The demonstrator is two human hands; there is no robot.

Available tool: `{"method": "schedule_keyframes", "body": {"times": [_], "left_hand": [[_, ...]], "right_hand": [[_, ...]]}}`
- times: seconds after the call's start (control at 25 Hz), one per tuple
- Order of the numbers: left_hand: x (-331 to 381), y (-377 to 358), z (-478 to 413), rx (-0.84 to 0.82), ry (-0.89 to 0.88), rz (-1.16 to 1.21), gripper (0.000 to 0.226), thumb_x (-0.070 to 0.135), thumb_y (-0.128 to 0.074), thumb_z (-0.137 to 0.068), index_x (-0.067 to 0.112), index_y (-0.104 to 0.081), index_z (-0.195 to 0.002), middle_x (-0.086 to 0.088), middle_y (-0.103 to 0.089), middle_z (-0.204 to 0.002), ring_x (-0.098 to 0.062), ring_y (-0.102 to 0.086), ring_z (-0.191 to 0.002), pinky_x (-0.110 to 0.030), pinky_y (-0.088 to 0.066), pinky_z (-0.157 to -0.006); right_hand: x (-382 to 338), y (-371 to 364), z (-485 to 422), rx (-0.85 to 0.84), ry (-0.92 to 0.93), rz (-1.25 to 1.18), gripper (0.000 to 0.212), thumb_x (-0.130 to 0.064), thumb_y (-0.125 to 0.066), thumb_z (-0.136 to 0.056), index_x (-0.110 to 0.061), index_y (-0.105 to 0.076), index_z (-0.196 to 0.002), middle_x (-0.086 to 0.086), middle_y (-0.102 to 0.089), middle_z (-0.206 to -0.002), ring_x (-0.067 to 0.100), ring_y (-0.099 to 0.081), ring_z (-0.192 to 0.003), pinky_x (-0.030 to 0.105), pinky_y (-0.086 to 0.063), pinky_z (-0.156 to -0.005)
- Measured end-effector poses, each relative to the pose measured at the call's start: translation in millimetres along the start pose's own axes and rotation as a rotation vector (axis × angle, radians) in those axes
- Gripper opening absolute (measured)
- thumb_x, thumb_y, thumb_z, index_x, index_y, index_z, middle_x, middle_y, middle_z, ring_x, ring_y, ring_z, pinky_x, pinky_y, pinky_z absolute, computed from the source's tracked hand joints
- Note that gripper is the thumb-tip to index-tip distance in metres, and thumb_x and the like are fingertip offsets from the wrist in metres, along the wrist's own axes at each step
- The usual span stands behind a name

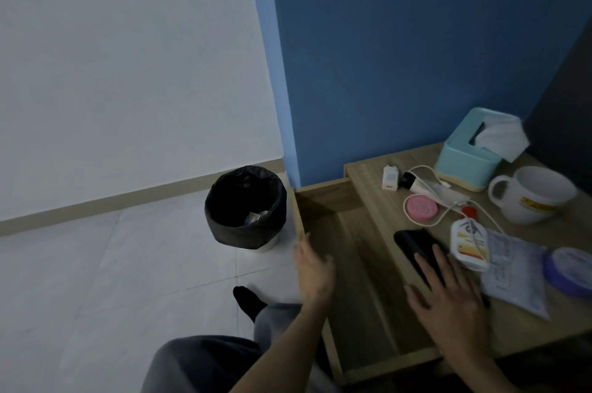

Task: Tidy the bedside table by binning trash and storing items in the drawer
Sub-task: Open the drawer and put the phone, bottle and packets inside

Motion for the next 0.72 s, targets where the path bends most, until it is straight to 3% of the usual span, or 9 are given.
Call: {"method": "schedule_keyframes", "body": {"times": [0.12, 0.24, 0.36, 0.48, 0.6, 0.72], "left_hand": [[92.1, -35.1, 33.2, -0.083, -0.406, -0.219, 0.066, 0.015, -0.054, -0.088, 0.028, -0.023, -0.146, 0.007, -0.01, -0.159, -0.013, 0.0, -0.147, -0.039, -0.007, -0.121], [136.6, -99.5, 80.1, -0.368, -0.58, -0.269, 0.064, 0.023, -0.055, -0.087, 0.028, -0.027, -0.144, 0.004, -0.012, -0.159, -0.017, 0.0, -0.147, -0.038, -0.009, -0.12], [116.4, -137.0, 91.0, -0.487, -0.351, -0.272, 0.068, 0.04, -0.06, -0.085, 0.027, -0.027, -0.143, 0.001, 0.001, -0.16, -0.028, -0.003, -0.147, -0.046, -0.018, -0.119], [97.8, -148.7, 91.0, -0.484, -0.155, -0.228, 0.078, 0.042, -0.066, -0.08, 0.029, -0.023, -0.143, 0.002, 0.01, -0.159, -0.031, -0.01, -0.146, -0.047, -0.026, -0.116], [94.1, -141.7, 93.2, -0.442, -0.014, -0.062, 0.081, 0.029, -0.072, -0.076, 0.034, -0.023, -0.14, -0.008, -0.012, -0.153, -0.031, -0.036, -0.134, -0.041, -0.041, -0.106], [92.3, -133.0, 87.1, -0.397, 0.006, 0.012, 0.088, 0.021, -0.074, -0.073, 0.03, -0.021, -0.142, -0.004, -0.026, -0.147, -0.027, -0.044, -0.129, -0.036, -0.043, -0.103]], "right_hand": [[6.6, 13.3, 3.0, 0.103, -0.035, -0.163, 0.062, -0.047, -0.03, -0.084, -0.007, -0.053, -0.127, 0.019, -0.057, -0.13, 0.034, -0.056, -0.117, 0.042, -0.043, -0.094], [34.5, 25.8, 5.9, 0.175, -0.14, -0.25, 0.056, -0.037, -0.032, -0.086, -0.002, -0.054, -0.123, 0.022, -0.057, -0.129, 0.036, -0.052, -0.12, 0.047, -0.039, -0.099], [66.2, 40.8, 4.1, 0.168, -0.232, -0.236, 0.039, -0.017, -0.05, -0.088, 0.003, -0.053, -0.122, 0.028, -0.059, -0.123, 0.04, -0.054, -0.116, 0.055, -0.045, -0.095], [83.2, 53.1, -7.3, 0.154, -0.286, -0.215, 0.044, -0.012, -0.059, -0.084, -0.001, -0.05, -0.126, 0.025, -0.057, -0.124, 0.038, -0.055, -0.115, 0.049, -0.047, -0.092], [89.2, 40.9, -27.8, 0.037, -0.425, -0.316, 0.051, -0.021, -0.058, -0.086, -0.005, -0.043, -0.131, 0.024, -0.052, -0.127, 0.036, -0.051, -0.114, 0.041, -0.045, -0.089], [87.6, 26.8, -44.6, -0.009, -0.498, -0.305, 0.058, -0.029, -0.062, -0.082, -0.002, -0.043, -0.13, 0.026, -0.05, -0.126, 0.038, -0.049, -0.114, 0.039, -0.044, -0.088]]}}
Point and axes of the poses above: each hand's wrist, its own z-axis away from the middle knuckle, its own y-axis out of the back of the hand, x = y × z, the point moved 10 cm from there along -z, towards the middle knuckle
